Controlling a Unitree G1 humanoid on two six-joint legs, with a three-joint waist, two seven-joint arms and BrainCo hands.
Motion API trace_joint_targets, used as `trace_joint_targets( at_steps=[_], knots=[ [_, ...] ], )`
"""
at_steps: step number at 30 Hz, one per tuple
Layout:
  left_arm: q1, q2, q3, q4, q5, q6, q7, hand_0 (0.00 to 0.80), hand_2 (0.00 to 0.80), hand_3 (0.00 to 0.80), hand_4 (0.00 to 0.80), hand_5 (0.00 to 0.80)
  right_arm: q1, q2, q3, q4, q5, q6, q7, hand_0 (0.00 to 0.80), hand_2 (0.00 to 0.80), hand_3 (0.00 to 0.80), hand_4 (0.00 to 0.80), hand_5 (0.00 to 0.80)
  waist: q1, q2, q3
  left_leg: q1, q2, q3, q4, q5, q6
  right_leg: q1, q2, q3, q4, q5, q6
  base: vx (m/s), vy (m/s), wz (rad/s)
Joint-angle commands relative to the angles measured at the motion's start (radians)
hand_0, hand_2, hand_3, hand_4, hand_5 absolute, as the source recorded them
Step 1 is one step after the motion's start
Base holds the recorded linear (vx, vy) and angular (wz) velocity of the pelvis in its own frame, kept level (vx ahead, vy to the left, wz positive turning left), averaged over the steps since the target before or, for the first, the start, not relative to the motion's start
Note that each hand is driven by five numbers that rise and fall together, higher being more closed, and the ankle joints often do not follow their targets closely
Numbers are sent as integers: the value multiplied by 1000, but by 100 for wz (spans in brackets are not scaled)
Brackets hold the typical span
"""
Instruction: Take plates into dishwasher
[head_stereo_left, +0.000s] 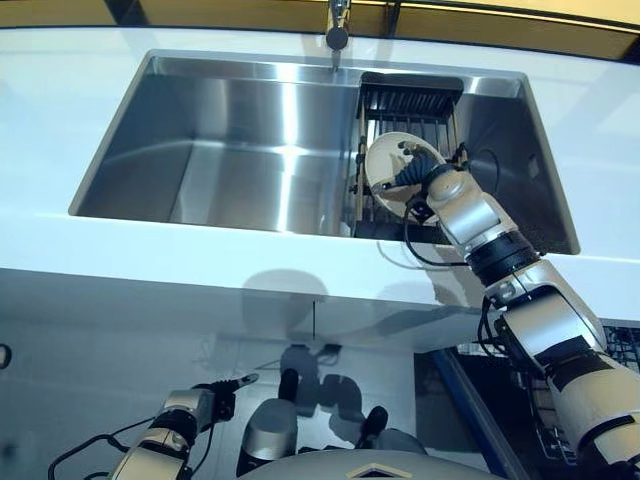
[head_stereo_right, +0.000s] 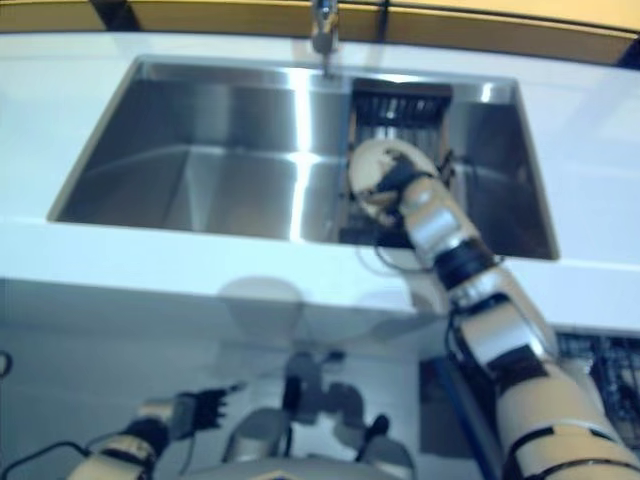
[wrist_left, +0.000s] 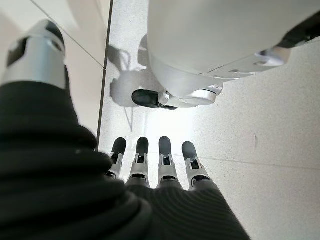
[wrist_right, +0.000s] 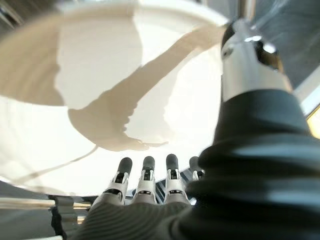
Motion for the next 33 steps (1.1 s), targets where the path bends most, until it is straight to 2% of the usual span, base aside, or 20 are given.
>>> trace_joint_targets(
  at_steps=[1,4,13,16,21,33],
  knots=[
    [-64,-7,-88,43,-44,17,-2,0,0,0,0,0,-166,-70,91,59,-35,-21,3,0,0,0,0,0,41,6,2,-28,10,27,12,-27,13,-105,-118,27,159,15,59,-135,15,10],
    [-76,1,-92,31,-55,9,-8,0,0,0,0,0,-191,-78,112,91,-48,-30,9,0,0,0,0,0,50,14,27,-54,6,23,15,-19,13,-126,-121,25,164,20,56,-142,5,6],
    [-85,13,-102,3,-66,-27,-21,0,0,0,0,0,-224,-94,172,145,-216,-45,63,0,0,0,0,0,59,30,79,-87,3,26,18,-10,14,-163,-129,25,175,26,52,-89,11,0],
    [-86,17,-102,-3,-70,-33,-24,0,0,0,0,0,-221,-100,182,136,-222,-60,67,0,0,0,0,0,57,34,89,-93,4,28,18,-9,14,-171,-129,27,178,26,50,-64,13,0],
    [-81,24,-96,-15,-68,-42,-24,0,0,0,0,0,-187,-113,181,89,-245,-83,74,0,0,0,0,0,49,30,100,-94,4,32,16,-10,16,-182,-130,34,182,30,51,-30,3,0],
    [-77,20,-88,-17,-74,-37,-15,0,0,0,0,0,-145,-151,156,55,-313,-62,52,0,0,0,0,0,26,28,93,-77,11,47,10,-15,17,-177,-123,44,176,25,52,0,0,0]
  ],
)
